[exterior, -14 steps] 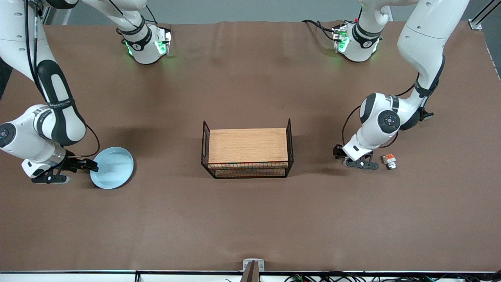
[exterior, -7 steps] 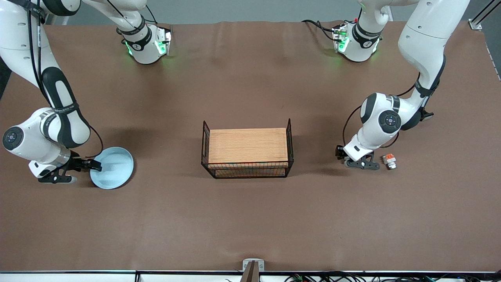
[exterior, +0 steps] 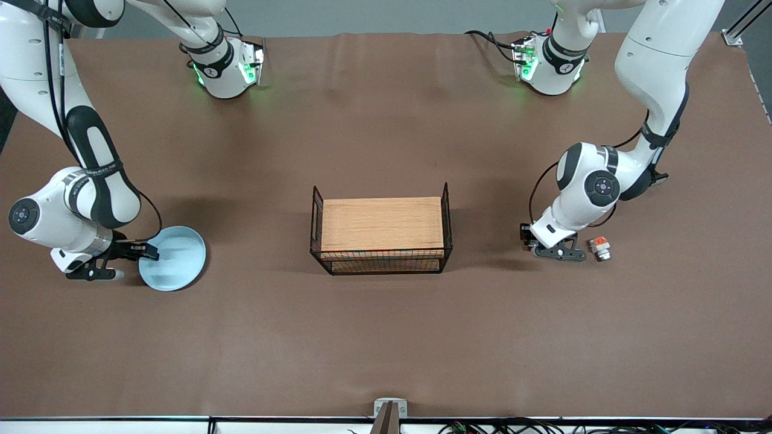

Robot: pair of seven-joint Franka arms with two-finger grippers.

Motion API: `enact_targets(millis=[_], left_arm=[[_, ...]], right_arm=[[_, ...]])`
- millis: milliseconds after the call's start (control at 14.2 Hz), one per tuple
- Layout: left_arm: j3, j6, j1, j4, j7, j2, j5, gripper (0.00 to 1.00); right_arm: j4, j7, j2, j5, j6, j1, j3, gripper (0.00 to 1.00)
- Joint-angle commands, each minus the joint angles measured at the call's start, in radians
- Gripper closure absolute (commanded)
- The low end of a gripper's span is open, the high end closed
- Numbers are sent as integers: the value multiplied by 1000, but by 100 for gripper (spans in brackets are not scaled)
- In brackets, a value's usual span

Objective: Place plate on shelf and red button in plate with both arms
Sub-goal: 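Grasp the red button with the left gripper while the right gripper grips the plate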

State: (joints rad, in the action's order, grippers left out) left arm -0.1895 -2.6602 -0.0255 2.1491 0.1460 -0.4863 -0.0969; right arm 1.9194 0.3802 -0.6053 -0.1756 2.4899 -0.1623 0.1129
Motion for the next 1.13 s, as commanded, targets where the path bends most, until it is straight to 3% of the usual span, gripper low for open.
enact_targets(millis=[0, 353, 707, 1060], left_arm=[[5, 34, 2, -12, 12, 43, -24, 78], [4, 152, 4, -109, 20, 107, -23, 78], [-5, 365, 2, -294, 89, 115, -12, 78], [-5, 523, 2, -466, 162, 114, 28, 78]], right_arm=[[-13, 16, 2, -19, -31, -16, -13, 62], [-17, 9, 5, -19, -39, -13, -13, 97], [-55, 2, 12, -19, -49, -7, -13, 100], [-115, -124, 100, -19, -256, 27, -15, 100]])
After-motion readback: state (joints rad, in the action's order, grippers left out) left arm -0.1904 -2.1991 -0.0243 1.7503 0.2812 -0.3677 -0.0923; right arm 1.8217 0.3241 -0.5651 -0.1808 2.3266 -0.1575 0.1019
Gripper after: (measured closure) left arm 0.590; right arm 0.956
